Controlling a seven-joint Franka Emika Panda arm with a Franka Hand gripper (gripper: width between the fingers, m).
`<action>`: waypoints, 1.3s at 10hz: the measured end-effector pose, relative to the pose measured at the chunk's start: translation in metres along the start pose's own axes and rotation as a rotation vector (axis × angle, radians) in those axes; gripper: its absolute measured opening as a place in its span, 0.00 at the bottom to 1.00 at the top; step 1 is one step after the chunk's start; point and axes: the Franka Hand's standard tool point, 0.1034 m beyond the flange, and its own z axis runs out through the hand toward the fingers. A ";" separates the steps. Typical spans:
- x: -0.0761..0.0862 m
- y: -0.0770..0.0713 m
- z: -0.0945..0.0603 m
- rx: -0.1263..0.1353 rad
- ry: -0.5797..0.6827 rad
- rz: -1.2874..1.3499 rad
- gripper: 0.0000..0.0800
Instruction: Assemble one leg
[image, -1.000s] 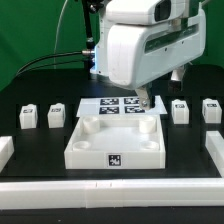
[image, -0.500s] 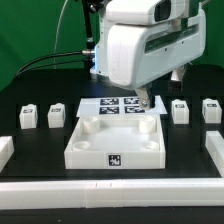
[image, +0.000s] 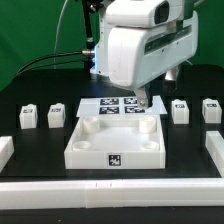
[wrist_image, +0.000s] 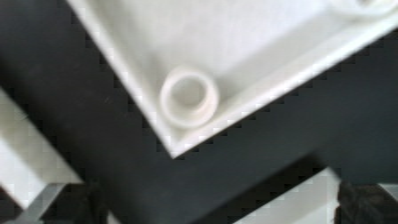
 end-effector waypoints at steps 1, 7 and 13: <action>-0.010 -0.005 0.002 0.004 -0.004 -0.098 0.81; -0.027 -0.011 0.013 0.025 -0.012 -0.164 0.81; -0.079 -0.047 0.044 0.017 0.004 -0.367 0.81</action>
Offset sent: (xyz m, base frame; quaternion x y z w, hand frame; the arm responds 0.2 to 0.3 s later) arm 0.0000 0.0000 0.0000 0.0000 0.0000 0.0000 1.0000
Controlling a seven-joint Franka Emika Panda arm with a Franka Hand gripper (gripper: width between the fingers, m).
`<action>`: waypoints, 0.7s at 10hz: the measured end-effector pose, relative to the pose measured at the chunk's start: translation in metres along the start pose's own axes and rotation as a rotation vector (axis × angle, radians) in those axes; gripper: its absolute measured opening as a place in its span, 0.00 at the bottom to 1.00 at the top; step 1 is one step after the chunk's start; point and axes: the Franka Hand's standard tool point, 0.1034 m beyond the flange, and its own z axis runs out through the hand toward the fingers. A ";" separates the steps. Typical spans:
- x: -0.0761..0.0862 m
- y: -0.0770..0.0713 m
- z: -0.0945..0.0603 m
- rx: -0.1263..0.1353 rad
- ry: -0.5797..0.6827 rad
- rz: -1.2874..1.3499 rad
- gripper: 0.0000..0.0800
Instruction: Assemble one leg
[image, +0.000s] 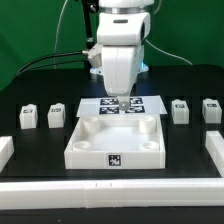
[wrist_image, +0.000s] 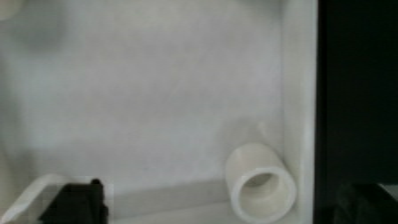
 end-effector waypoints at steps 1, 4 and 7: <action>-0.010 -0.010 0.008 0.019 -0.001 -0.010 0.81; -0.019 -0.023 0.023 0.027 0.006 -0.030 0.81; -0.029 -0.025 0.040 0.054 0.012 -0.040 0.81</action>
Offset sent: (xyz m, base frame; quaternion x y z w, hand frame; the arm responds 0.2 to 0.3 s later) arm -0.0104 0.0059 -0.0114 -0.0134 0.0199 -0.0419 0.9988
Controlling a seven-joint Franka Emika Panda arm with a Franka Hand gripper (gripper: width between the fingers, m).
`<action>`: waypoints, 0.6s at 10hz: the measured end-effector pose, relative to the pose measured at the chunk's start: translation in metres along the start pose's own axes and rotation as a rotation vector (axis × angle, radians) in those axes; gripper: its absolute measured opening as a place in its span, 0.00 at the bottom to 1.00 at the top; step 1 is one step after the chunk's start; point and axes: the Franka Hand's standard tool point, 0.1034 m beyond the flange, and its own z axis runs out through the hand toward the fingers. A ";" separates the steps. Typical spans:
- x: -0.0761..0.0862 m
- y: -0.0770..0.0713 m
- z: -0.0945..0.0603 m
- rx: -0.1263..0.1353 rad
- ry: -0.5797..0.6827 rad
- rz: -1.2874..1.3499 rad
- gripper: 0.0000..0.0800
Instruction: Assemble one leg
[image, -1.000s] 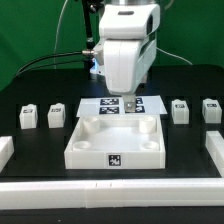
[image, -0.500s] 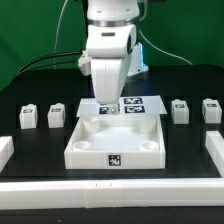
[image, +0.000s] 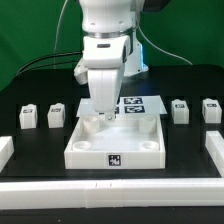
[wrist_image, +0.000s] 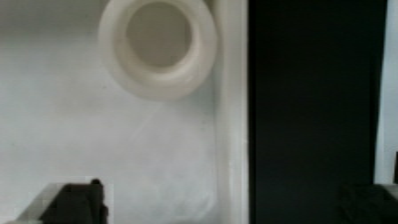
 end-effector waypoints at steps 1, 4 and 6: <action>-0.001 0.000 0.007 0.012 0.002 0.004 0.81; -0.001 -0.003 0.016 0.030 0.005 0.007 0.81; -0.001 -0.004 0.022 0.041 0.006 0.007 0.81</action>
Offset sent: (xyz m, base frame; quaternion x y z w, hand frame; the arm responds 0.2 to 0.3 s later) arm -0.0044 0.0017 -0.0063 0.0096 0.0053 -0.0032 0.9999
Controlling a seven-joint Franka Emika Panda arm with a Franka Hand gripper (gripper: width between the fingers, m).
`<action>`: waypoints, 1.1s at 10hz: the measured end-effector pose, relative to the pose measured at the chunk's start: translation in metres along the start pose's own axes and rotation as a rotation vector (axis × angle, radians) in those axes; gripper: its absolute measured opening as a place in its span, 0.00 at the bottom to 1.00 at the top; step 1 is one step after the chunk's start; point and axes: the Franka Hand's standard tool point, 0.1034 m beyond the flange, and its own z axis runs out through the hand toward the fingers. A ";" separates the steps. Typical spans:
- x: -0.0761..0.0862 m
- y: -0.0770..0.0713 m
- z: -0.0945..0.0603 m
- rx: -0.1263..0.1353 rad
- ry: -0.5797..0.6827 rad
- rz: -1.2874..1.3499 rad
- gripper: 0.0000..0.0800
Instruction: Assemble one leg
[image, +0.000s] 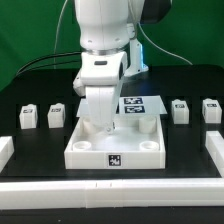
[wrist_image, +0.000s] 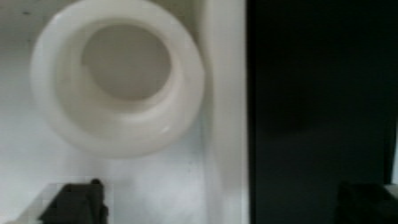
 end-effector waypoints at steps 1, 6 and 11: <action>0.000 0.000 0.002 0.003 0.001 0.003 0.81; 0.001 0.000 0.002 0.001 0.001 0.008 0.10; 0.000 0.003 0.000 -0.012 0.002 0.008 0.09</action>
Offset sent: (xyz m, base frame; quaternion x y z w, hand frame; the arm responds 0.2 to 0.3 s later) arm 0.0000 0.0000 0.0000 0.0000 0.0000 0.0000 1.0000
